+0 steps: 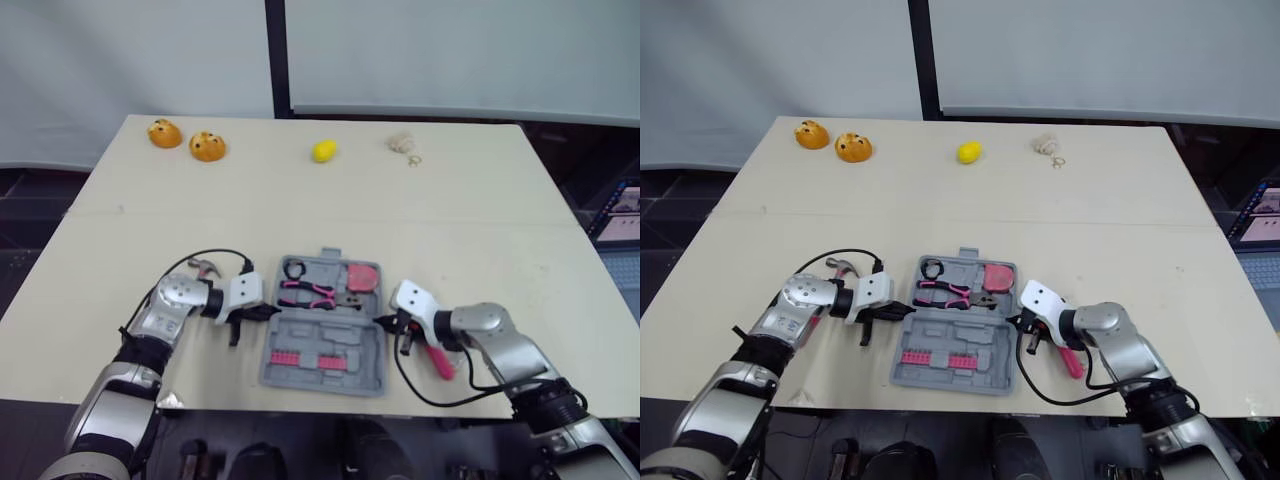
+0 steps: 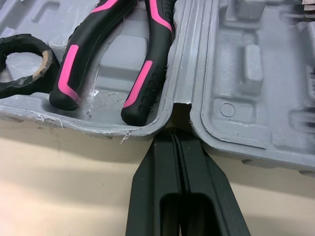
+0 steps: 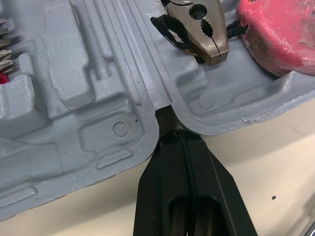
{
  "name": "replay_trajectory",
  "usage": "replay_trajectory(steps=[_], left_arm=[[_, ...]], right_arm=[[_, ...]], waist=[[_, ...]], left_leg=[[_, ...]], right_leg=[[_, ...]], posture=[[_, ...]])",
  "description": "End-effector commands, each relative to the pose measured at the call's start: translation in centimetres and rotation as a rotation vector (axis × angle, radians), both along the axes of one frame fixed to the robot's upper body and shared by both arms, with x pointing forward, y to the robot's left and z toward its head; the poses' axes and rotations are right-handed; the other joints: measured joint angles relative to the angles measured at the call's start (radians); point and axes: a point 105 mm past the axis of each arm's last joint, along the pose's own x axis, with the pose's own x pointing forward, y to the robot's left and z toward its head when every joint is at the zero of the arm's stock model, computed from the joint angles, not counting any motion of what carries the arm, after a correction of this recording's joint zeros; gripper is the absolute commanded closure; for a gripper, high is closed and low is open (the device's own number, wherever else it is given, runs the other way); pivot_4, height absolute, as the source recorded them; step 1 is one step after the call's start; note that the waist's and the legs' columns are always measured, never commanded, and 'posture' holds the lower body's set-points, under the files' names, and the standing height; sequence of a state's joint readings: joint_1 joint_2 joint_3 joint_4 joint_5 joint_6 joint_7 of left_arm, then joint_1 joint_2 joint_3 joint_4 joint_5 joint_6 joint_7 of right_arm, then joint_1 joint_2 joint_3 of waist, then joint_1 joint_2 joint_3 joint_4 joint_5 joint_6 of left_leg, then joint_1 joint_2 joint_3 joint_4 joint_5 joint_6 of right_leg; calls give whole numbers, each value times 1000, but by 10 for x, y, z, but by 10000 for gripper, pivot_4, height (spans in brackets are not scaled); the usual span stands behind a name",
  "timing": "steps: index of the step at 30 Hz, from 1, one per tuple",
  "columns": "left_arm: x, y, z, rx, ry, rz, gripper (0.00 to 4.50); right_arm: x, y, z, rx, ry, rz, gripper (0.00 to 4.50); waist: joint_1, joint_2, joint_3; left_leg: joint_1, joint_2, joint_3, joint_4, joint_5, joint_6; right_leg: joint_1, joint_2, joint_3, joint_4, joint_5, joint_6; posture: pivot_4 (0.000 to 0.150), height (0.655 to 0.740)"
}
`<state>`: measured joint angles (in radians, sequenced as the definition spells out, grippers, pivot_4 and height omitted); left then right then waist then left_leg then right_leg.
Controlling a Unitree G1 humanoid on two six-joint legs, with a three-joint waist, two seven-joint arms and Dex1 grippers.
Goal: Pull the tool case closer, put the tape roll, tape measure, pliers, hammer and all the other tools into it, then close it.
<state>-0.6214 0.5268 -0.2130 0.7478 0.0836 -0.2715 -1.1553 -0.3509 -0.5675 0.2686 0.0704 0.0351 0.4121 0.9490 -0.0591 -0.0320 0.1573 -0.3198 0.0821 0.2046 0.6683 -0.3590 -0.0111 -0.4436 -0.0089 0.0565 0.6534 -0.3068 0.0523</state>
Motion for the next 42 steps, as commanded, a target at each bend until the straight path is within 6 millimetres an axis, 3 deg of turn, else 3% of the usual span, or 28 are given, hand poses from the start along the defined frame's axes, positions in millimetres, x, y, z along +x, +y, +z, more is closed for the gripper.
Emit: replay_trajectory(steps=[1, 16, 20, 24, 29, 32, 39, 42], left_arm=[[-2, -9, -4, 1, 4, -21, 44639], [-6, -7, -4, 5, -2, -29, 44639], [-5, 8, 1, 47, -34, -23, 44639], [-9, 38, 19, 51, -53, 17, 44639], [-39, 64, 58, -94, 11, 36, 44639], [-57, 82, 80, -171, 80, 128, 35822], [-93, 156, 92, -227, 182, 484, 659], [-103, 189, 87, -199, 166, 626, 239]], right_arm=[[4, 14, 15, 42, -60, 53, 44894], [5, 14, 17, 37, -62, 67, 44894], [7, 6, 24, 6, -88, 52, 44894], [-2, -9, 40, -18, -115, 41, 44894], [-21, -32, 67, 30, -150, -23, 44894], [-40, -55, 84, 85, -120, -85, 35921], [-99, -123, 109, 97, -63, -255, 1017], [-112, -150, 115, 80, -71, -356, 419]], waist=[[0, 0, 0], [-1, 0, 0], [-2, 0, 0], [-18, 0, 0], [-28, 1, 1], [-26, 1, 1], [-22, -1, 1], [-24, -3, 1]], left_leg=[[0, 0, 0, 0, 0, 0], [0, 0, 0, 0, 0, 0], [0, 0, 0, 0, 0, 0], [0, 2, 0, -2, 0, -1], [-1, 4, -1, -4, 0, -3], [-1, 4, -1, -4, 0, -4], [1, 2, -4, -5, -1, -2], [1, 1, -4, -5, -2, -2]], right_leg=[[0, 0, 0, 0, 0, 0], [0, 0, 0, 0, 0, 0], [0, 0, 0, 0, 0, 0], [-1, 1, 0, 0, -1, -1], [-3, 1, -1, 0, -3, -3], [-3, 1, -1, 1, -3, -3], [0, 0, -2, -1, -4, -2], [0, 0, -2, -2, -4, -2]], posture=[[1500, 7400], [1500, 7400], [1500, 7400], [1500, 7400], [1500, 7400], [1500, 7400], [1500, 7400], [1500, 7400]])
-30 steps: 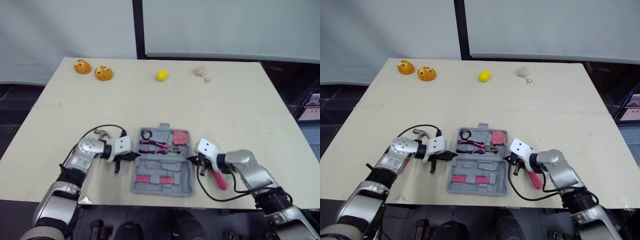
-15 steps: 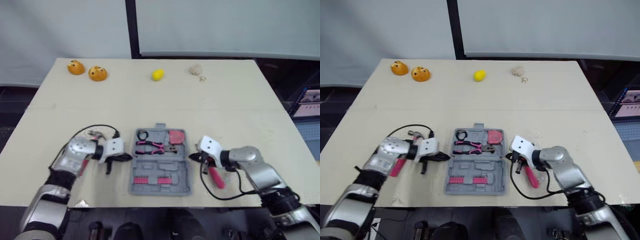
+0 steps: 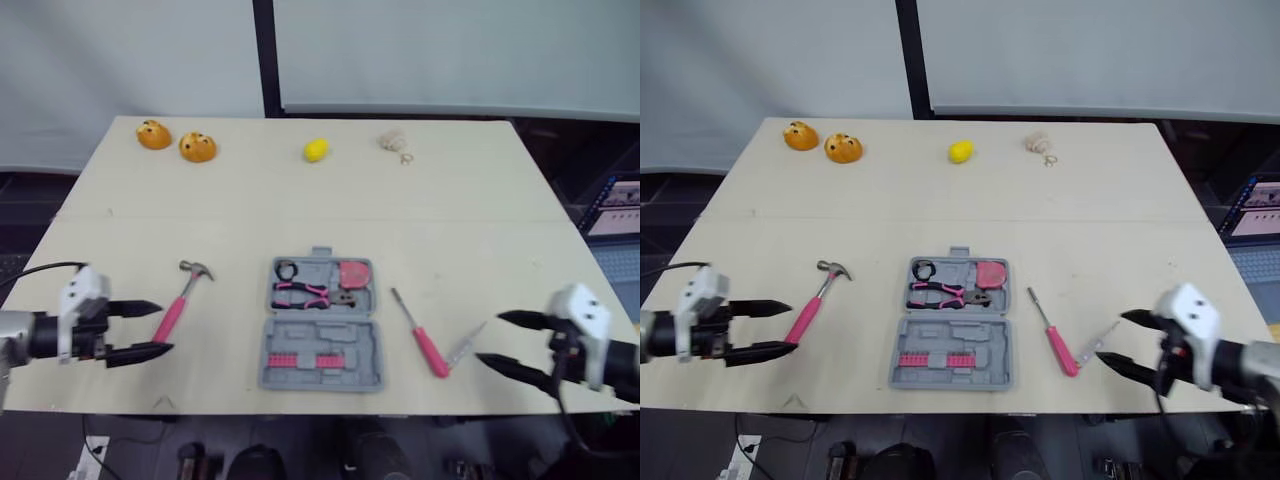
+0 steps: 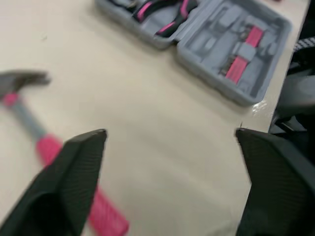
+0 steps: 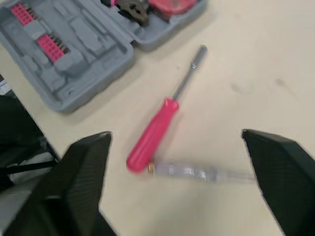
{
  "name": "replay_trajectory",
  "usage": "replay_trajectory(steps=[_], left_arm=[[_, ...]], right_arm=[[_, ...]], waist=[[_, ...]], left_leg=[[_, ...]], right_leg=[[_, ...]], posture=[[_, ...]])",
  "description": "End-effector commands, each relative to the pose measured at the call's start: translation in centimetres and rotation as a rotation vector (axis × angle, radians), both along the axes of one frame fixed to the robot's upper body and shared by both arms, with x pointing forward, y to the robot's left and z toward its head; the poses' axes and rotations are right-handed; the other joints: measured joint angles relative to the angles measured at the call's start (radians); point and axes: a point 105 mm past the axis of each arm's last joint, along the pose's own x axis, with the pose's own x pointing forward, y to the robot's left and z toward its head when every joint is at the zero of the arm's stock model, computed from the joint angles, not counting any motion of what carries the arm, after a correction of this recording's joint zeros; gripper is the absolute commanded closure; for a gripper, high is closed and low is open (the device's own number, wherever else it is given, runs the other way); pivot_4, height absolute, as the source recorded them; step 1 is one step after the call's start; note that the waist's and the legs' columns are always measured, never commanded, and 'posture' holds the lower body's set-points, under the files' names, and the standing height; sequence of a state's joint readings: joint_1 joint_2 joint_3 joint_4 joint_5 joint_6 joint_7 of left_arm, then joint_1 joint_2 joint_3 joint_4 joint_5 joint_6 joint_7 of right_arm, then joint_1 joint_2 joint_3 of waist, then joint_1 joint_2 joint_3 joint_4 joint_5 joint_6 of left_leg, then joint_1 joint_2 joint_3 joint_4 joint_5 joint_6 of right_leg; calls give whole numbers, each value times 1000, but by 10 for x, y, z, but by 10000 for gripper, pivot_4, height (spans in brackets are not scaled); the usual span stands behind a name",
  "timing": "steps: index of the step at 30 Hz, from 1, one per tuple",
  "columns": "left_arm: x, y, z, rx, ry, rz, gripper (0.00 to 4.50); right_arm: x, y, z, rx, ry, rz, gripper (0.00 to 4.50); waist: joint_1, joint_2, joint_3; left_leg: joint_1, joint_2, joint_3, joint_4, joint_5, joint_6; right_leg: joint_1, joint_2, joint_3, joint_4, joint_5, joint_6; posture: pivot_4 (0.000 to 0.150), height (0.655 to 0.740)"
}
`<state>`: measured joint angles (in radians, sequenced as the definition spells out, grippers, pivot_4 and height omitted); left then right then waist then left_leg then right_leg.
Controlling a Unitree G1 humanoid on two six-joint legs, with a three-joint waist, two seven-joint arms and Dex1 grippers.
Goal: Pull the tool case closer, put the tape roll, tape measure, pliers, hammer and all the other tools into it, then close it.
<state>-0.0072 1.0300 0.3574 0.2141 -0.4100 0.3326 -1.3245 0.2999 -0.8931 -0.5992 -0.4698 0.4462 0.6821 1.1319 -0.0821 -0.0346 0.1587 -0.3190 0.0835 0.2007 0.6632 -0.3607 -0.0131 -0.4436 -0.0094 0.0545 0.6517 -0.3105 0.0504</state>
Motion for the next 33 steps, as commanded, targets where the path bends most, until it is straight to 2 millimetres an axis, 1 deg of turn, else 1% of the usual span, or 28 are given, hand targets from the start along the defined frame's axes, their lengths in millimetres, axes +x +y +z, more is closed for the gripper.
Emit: replay_trajectory(steps=[1, 4, 6, 10, 13, 15, 20, 24, 26, 28, 29, 31, 33], left_arm=[[-8, 41, 6, 54, -41, 171, 239], [-18, 76, 3, 110, -52, 308, 239], [-25, 93, 3, 133, -60, 372, 239], [-28, 109, 5, 144, -81, 428, 239], [-27, 112, 4, 138, -90, 443, 239], [-25, 107, 1, 131, -97, 427, 239], [-14, 85, -2, 99, -136, 382, 239], [-7, 57, -4, 65, -140, 312, 239], [-4, 48, -3, 57, -148, 300, 239], [4, 35, 2, 8, -170, 310, 239], [6, 25, 6, -17, -180, 292, 239], [8, 6, 11, -41, -189, 236, 239], [9, -15, 15, -40, -198, 151, 239]], right_arm=[[-12, -28, 22, -29, -64, -89, 419], [-24, -56, 24, -57, -70, -195, 419], [-32, -69, 25, -66, -69, -241, 419], [-38, -83, 23, -84, -72, -292, 419], [-38, -85, 22, -83, -80, -299, 419], [-36, -83, 21, -80, -85, -294, 419], [-30, -76, 22, -71, -106, -269, 419], [-22, -67, 31, -46, -139, -237, 419], [-19, -61, 32, -37, -146, -216, 419], [-16, -47, 36, -18, -163, -176, 419], [-14, -40, 39, 4, -176, -162, 419], [-12, -30, 42, 49, -187, -153, 419], [-13, -20, 41, 71, -186, -137, 419]], waist=[[-2, 0, 0], [-3, -1, 0], [-3, -1, 0], [-2, -2, -1], [-2, -2, -1], [-2, -2, -1], [-2, -2, -1], [-4, -2, -1], [-4, -2, -2], [-2, -2, -1], [-2, -1, -1], [-2, -1, -1], [-1, -3, -2]], left_leg=[[0, 0, 0, -1, -1, 0], [0, 0, 0, -3, -2, 0], [0, 0, 0, -7, -2, 0], [0, -1, 1, -11, -2, 0], [0, -1, 2, -12, -2, 0], [0, -1, 2, -13, -2, 0], [0, -1, 2, -14, -2, 0], [0, -1, 2, -13, -2, -1], [0, -1, 2, -13, -2, -1], [1, -1, 2, -13, -1, -1], [1, -1, 2, -13, -1, -1], [1, -1, 2, -12, -1, -1], [1, -1, 1, -11, -1, -1]], right_leg=[[0, 0, 0, -1, 0, 0], [0, 0, 0, -4, -1, -1], [0, 0, 0, -7, -1, -2], [0, -1, 0, -11, -1, -3], [0, -1, 0, -13, -1, -3], [0, -1, -1, -14, -1, -2], [0, -1, -1, -13, 0, -1], [0, -1, 0, -13, 0, 0], [0, -1, 0, -12, 1, 1], [0, 0, 0, -11, 1, 1], [0, -1, 0, -11, 1, 1], [0, -1, 0, -10, 1, 1], [0, 0, 0, -9, 1, 1]], posture=[[1500, 7400], [1500, 7400], [1500, 7400], [1500, 7400], [1500, 7400], [1500, 7400], [1500, 7400], [1500, 7400], [1500, 7400], [1500, 7400], [1500, 7400], [1500, 7400], [1500, 7400]])
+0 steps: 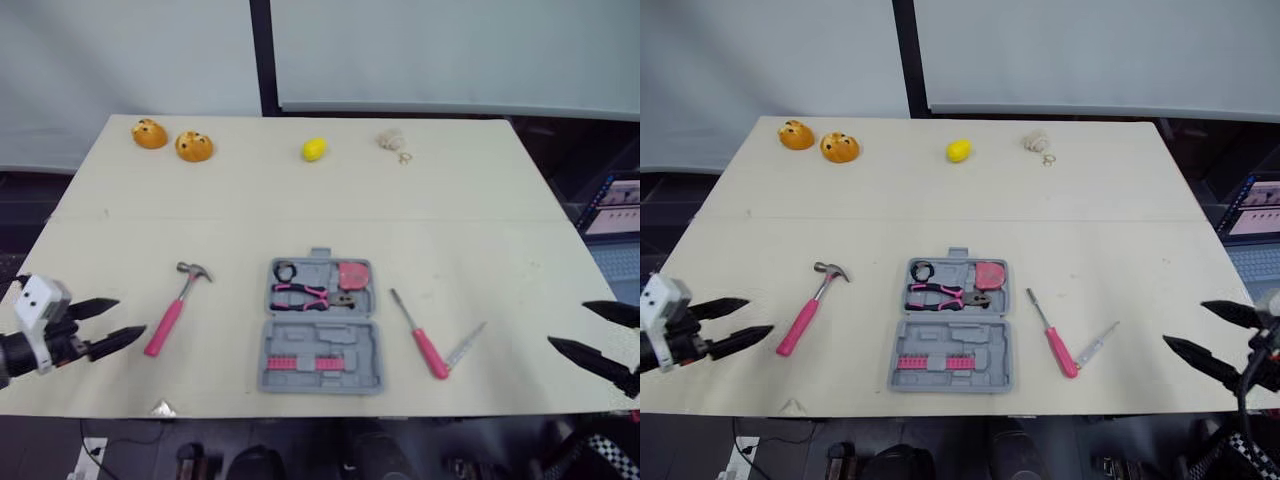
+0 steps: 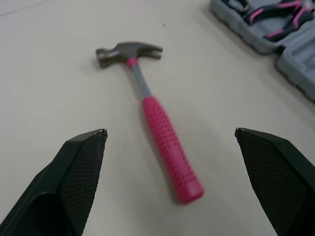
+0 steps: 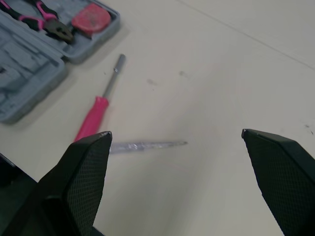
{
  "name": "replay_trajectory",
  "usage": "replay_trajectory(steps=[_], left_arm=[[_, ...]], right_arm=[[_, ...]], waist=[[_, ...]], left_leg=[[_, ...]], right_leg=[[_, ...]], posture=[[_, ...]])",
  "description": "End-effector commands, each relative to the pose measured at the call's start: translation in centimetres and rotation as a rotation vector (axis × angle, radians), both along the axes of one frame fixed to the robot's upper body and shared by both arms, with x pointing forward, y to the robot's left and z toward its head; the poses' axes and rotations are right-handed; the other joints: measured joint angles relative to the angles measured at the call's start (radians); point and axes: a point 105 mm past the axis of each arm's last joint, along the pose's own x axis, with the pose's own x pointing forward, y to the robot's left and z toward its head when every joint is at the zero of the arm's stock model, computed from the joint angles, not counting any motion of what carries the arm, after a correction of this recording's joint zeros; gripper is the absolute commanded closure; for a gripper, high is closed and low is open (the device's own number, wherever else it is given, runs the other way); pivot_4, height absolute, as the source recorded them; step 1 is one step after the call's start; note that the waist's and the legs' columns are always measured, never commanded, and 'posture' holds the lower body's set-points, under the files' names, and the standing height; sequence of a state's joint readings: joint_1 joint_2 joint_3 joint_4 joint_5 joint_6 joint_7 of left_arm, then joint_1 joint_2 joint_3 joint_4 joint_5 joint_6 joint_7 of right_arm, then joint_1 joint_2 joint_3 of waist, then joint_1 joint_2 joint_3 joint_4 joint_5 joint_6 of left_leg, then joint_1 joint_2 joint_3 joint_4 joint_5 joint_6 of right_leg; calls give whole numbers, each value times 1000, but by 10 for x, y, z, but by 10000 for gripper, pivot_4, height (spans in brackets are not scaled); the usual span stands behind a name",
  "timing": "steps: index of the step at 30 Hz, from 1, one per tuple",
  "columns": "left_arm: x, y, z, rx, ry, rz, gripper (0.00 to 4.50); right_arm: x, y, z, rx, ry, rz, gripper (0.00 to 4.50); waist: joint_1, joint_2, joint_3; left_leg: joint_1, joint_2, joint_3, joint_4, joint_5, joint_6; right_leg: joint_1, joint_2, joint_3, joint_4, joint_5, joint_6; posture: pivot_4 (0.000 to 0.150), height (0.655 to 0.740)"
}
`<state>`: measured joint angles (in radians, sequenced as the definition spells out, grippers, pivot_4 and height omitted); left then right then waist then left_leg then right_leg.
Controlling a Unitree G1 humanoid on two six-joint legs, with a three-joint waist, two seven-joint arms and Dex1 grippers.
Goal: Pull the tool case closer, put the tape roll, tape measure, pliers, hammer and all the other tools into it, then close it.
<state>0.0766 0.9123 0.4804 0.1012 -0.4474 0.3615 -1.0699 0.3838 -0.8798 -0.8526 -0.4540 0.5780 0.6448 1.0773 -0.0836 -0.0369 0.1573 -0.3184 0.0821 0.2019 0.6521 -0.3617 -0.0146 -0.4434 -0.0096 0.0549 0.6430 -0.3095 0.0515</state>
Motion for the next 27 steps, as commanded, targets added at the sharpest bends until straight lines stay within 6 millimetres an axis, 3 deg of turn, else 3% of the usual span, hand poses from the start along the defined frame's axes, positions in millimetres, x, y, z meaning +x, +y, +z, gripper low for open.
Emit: replay_trajectory(steps=[1, 7, 13, 20, 27], left_arm=[[3, -32, 18, 10, -45, -133, 239], [-3, -98, 40, -25, -47, -493, 239], [-9, -157, 59, -51, -55, -840, 239], [-8, -184, 61, -18, -93, -1062, 239], [-5, -211, 65, -25, -181, -1177, 239]], right_arm=[[-2, 17, 0, 36, -15, 20, 419], [-6, 40, -22, 87, 2, -94, 419], [-7, 60, -48, 175, 29, -347, 419], [1, 84, -73, 261, 93, -527, 419], [16, 76, -100, 262, 168, -768, 419]], waist=[[0, 0, 0], [6, 0, 0], [-1, 1, -1], [-6, 3, -1], [-2, 3, -2]], left_leg=[[0, 0, 0, 0, 0, 0], [0, 0, 0, 0, 1, -1], [0, -1, 0, 2, 2, -2], [1, -1, 0, 2, 5, -4], [-1, -2, -1, 5, 6, -3]], right_leg=[[0, 0, 0, 0, 0, 0], [0, 0, 0, 1, 0, 0], [1, 0, 1, 3, 0, 0], [1, 3, 2, 5, 0, -1], [0, 2, 3, 5, 0, 0]], posture=[[1500, 7400], [1500, 7400], [1500, 7400], [1500, 7400], [1500, 7400]])
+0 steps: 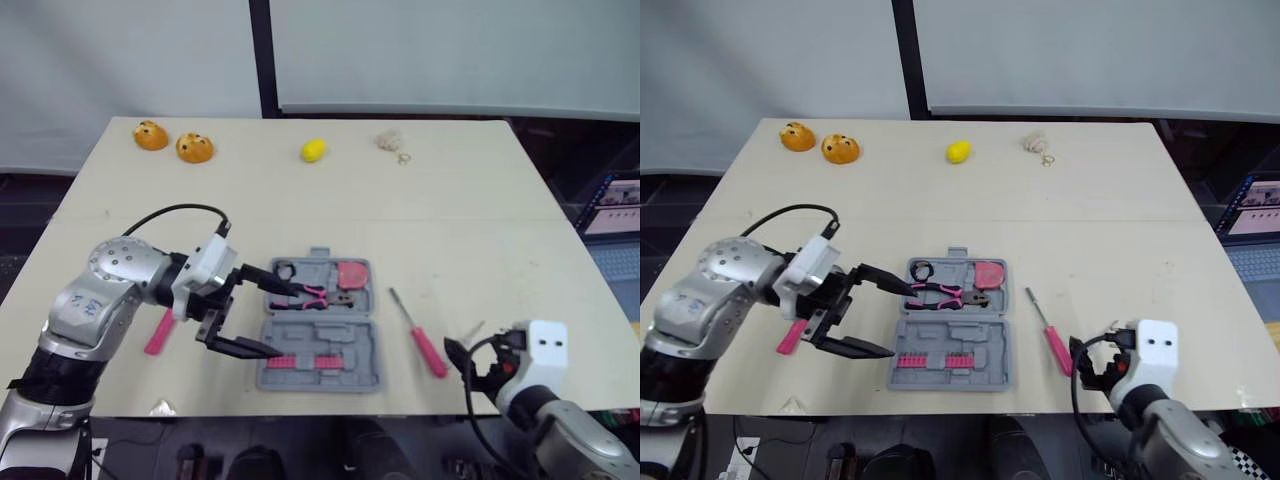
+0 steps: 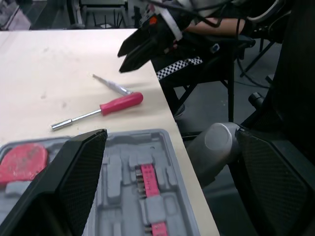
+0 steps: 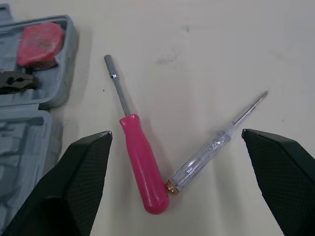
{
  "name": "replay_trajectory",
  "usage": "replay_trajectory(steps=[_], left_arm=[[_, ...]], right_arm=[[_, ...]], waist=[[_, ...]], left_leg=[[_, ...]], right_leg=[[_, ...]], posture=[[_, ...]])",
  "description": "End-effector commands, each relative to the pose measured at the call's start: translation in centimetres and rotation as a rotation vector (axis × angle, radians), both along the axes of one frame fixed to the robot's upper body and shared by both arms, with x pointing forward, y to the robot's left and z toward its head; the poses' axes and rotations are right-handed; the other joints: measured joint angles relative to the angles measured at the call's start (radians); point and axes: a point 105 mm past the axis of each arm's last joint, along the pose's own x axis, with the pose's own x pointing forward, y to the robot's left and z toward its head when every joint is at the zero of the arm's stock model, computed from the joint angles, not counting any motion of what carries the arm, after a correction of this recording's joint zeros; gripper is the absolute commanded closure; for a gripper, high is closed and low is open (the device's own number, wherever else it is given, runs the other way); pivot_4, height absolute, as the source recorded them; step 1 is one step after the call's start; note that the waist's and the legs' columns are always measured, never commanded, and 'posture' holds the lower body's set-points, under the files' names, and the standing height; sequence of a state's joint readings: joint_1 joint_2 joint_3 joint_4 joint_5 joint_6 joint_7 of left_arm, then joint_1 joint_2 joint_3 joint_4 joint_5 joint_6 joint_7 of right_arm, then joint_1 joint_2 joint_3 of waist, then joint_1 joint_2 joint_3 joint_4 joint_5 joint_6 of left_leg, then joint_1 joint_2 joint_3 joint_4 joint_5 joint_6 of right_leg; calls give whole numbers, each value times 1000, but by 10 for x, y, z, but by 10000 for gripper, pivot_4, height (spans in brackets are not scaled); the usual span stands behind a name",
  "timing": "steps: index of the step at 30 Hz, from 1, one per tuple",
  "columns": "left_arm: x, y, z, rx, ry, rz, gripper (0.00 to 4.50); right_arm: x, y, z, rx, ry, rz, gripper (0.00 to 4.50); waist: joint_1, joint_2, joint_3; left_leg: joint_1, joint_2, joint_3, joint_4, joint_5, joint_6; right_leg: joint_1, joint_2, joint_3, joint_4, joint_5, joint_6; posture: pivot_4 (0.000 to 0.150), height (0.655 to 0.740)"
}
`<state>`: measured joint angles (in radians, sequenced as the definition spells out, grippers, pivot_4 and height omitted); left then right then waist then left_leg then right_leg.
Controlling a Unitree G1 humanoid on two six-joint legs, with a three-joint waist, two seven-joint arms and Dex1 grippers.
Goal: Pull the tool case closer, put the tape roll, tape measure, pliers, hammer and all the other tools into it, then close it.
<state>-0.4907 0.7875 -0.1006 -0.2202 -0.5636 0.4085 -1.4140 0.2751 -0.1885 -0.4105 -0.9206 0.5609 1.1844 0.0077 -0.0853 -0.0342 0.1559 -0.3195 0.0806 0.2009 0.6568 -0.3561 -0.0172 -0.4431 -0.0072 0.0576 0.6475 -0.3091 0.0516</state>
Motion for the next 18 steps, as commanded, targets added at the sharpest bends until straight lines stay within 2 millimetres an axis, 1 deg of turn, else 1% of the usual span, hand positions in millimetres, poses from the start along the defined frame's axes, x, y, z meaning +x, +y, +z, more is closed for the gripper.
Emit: replay_trajectory(steps=[1, 5, 12, 18], left_arm=[[-2, -9, 4, -7, -58, -53, 239], [-2, -16, 5, -19, -68, -68, 239], [-2, -23, 5, -33, -79, -72, 239], [-2, -26, 6, -37, -91, -69, 239]], right_arm=[[6, -15, -9, -41, 46, -126, 419], [15, -18, -17, -22, 84, -170, 419], [29, -8, -23, 51, 117, -165, 419], [30, -13, -31, 34, 171, -198, 419]], waist=[[-1, 0, 0], [-1, 0, 0], [-1, 0, 0], [-1, 0, 0]], left_leg=[[0, 0, 0, 0, 0, 0], [0, 0, 0, 1, 0, 0], [0, 1, -1, 2, 0, 0], [0, 1, -1, 2, 0, 0]], right_leg=[[0, 0, 0, 0, 0, 0], [0, 1, 1, 1, 0, 1], [0, 1, 1, 2, 0, 0], [-1, 1, 1, 2, 0, 0]], posture=[[1500, 7400], [1500, 7400], [1500, 7400], [1500, 7400]])
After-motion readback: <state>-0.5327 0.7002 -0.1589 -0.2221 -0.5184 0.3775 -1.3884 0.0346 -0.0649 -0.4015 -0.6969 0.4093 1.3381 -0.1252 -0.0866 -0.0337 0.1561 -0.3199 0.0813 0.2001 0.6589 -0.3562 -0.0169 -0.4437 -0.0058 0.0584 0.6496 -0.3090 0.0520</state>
